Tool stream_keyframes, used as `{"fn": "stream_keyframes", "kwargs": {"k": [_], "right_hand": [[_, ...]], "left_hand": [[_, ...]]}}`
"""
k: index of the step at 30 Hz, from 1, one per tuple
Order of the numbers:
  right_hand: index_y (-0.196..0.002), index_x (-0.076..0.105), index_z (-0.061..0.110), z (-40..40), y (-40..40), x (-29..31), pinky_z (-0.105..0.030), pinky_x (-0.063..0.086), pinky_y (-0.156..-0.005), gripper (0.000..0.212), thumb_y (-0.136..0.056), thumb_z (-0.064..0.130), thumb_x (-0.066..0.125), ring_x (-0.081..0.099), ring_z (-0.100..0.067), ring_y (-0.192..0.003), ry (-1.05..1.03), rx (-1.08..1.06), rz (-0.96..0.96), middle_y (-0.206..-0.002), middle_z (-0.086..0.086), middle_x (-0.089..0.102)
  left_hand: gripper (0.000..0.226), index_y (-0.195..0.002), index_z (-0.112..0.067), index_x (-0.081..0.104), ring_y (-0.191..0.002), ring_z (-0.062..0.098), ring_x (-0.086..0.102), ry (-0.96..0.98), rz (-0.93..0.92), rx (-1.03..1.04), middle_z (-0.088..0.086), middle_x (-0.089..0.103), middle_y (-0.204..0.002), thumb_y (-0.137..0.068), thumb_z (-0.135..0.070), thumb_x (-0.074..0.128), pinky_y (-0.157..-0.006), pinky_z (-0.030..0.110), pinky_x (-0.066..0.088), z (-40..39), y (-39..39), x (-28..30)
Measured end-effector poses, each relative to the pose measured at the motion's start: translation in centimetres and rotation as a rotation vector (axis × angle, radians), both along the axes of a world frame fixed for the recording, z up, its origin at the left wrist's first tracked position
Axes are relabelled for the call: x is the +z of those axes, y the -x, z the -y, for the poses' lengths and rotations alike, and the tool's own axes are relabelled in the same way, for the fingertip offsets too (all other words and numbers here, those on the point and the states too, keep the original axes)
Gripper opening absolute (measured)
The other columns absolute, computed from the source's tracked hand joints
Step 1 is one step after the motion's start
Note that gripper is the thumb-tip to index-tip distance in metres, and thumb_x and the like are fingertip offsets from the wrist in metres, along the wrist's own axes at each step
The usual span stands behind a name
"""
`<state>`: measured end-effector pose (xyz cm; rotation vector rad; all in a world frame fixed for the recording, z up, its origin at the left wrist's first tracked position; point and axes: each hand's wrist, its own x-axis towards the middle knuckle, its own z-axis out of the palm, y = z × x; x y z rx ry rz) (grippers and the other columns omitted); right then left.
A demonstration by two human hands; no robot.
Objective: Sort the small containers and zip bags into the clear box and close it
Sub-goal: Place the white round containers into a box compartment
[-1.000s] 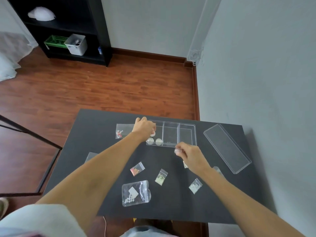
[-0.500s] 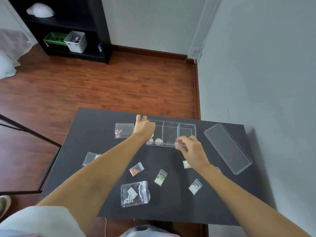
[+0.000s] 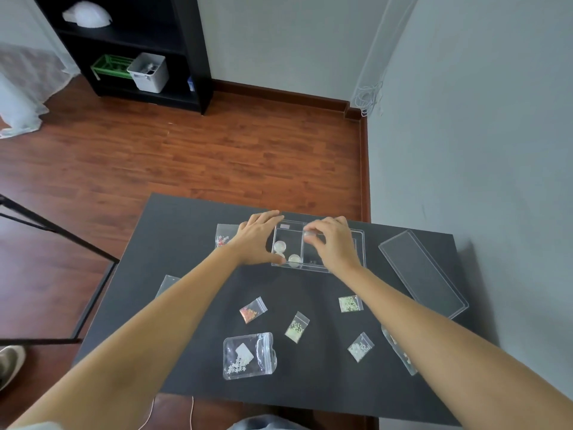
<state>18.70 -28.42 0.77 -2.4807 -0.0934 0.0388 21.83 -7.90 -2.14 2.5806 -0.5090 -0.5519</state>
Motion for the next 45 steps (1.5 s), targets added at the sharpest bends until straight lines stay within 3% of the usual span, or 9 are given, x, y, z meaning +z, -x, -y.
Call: {"fn": "stream_keyframes", "kwargs": {"k": [8,12,15,21,25,30,36,42,45], "right_hand": [[-0.108,0.070,0.019,-3.1,-3.2,-1.1,-0.040,0.044,-0.094,0.022,-0.090,0.015,0.059,0.044,-0.035,-0.107,0.335,0.157,-0.295,-0.111,-0.016,0.049],[-0.105,0.071,0.015,-4.3,-3.6,-1.1,-0.039,0.039,-0.094,0.019,-0.089,0.010,0.060,0.039,-0.033,-0.109,0.525,0.186,-0.298,-0.070,-0.002,0.040],[-0.102,0.071,0.020,-4.8,-3.9,-1.4,-0.038,0.036,-0.094,0.019,-0.089,0.011,0.061,0.039,-0.030,-0.112,0.674,0.220,-0.284,-0.089,-0.007,0.066],[-0.098,0.073,0.021,-4.8,-3.9,-2.8,-0.037,0.031,-0.092,0.018,-0.090,0.013,0.059,0.038,-0.029,-0.113,0.767,0.204,-0.235,-0.091,-0.005,0.072],[-0.101,0.073,0.024,-4.3,-3.4,-3.0,-0.037,0.030,-0.091,0.020,-0.089,0.018,0.059,0.037,-0.028,-0.112,0.718,0.221,-0.233,-0.097,-0.003,0.072],[-0.124,0.063,0.022,-1.3,-1.7,-1.9,-0.042,0.029,-0.096,0.033,-0.094,0.013,0.055,0.036,-0.028,-0.120,0.412,0.241,-0.136,-0.135,0.000,0.058],[-0.106,0.070,0.017,5.0,1.8,0.0,-0.041,0.038,-0.097,0.029,-0.091,0.000,0.053,0.044,-0.027,-0.114,0.268,0.047,-0.050,-0.115,-0.002,0.067],[-0.088,0.070,0.016,10.6,7.8,-1.5,-0.038,0.043,-0.086,0.028,-0.086,-0.005,0.051,0.050,-0.031,-0.101,0.287,-0.243,-0.165,-0.090,-0.003,0.071],[-0.105,0.067,0.021,10.7,9.7,-3.2,-0.038,0.040,-0.091,0.020,-0.091,0.012,0.058,0.049,-0.030,-0.107,0.344,-0.199,-0.289,-0.103,-0.001,0.070]], "left_hand": [[0.112,-0.151,-0.020,0.021,-0.143,0.024,0.026,-0.077,0.002,0.011,-0.005,0.027,-0.157,-0.063,-0.053,0.082,-0.112,0.046,0.027,0.5,-0.1,-0.3],[0.112,-0.151,-0.019,0.023,-0.141,0.024,0.029,-0.132,0.036,0.000,-0.004,0.029,-0.156,-0.062,-0.053,0.082,-0.111,0.044,0.028,0.9,-0.2,0.1],[0.112,-0.151,-0.018,0.023,-0.140,0.024,0.031,-0.168,0.043,-0.003,-0.003,0.030,-0.155,-0.063,-0.053,0.082,-0.112,0.044,0.028,1.1,-0.4,0.4],[0.112,-0.151,-0.019,0.024,-0.140,0.024,0.033,-0.176,0.044,0.004,-0.004,0.031,-0.155,-0.062,-0.054,0.082,-0.113,0.046,0.026,1.3,-0.4,0.5],[0.112,-0.151,-0.020,0.024,-0.139,0.025,0.034,-0.167,0.035,0.019,-0.004,0.031,-0.155,-0.061,-0.052,0.083,-0.113,0.047,0.027,1.3,-0.2,0.7],[0.111,-0.151,-0.020,0.022,-0.139,0.027,0.035,-0.140,0.004,0.035,-0.004,0.028,-0.156,-0.063,-0.047,0.084,-0.111,0.048,0.032,1.5,-0.1,0.8],[0.113,-0.154,-0.029,0.005,-0.146,0.027,0.018,0.026,0.019,0.131,-0.002,0.010,-0.162,-0.070,-0.048,0.079,-0.114,0.053,0.027,0.9,2.6,0.4],[0.055,-0.124,-0.021,0.054,-0.111,0.019,0.054,0.223,0.346,0.033,-0.003,0.054,-0.121,-0.077,-0.039,0.075,-0.097,0.042,0.047,2.2,9.6,-0.4],[0.044,-0.121,-0.023,0.058,-0.108,0.016,0.055,0.123,0.191,-0.176,-0.005,0.056,-0.120,-0.081,-0.038,0.070,-0.096,0.036,0.047,3.3,12.0,-1.2]]}}
